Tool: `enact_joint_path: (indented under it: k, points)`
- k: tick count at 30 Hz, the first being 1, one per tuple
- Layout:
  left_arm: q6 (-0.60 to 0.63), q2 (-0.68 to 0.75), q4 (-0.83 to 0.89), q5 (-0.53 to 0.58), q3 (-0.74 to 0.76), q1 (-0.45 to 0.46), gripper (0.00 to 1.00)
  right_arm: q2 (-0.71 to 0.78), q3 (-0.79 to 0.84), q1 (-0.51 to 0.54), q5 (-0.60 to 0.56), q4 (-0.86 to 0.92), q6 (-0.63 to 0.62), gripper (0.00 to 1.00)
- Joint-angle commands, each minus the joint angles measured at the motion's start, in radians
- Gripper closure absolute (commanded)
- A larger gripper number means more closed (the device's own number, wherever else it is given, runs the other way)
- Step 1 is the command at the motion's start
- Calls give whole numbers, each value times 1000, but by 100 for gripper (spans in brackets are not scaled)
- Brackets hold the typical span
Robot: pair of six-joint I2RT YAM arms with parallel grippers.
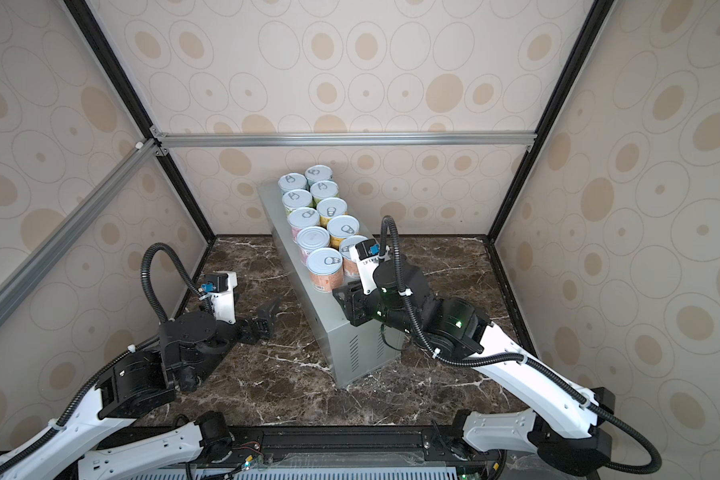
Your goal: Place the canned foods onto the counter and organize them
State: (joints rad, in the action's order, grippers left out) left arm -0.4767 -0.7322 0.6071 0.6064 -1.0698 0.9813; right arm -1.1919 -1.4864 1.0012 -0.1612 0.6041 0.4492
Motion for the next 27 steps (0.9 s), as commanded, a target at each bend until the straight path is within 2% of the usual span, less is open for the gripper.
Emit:
enact_joint_path:
  k: [1,17,27]
  points:
    - [1,19,-4,21,7,-10,1,-23,-23,13,-49,-47,18,58]
    - [15,47,18,38,13,-10,1,-83,-73,15,-96,-45,2,58]
    - [11,42,35,42,-19,-11,1,-41,-81,15,-86,-26,-7,54]
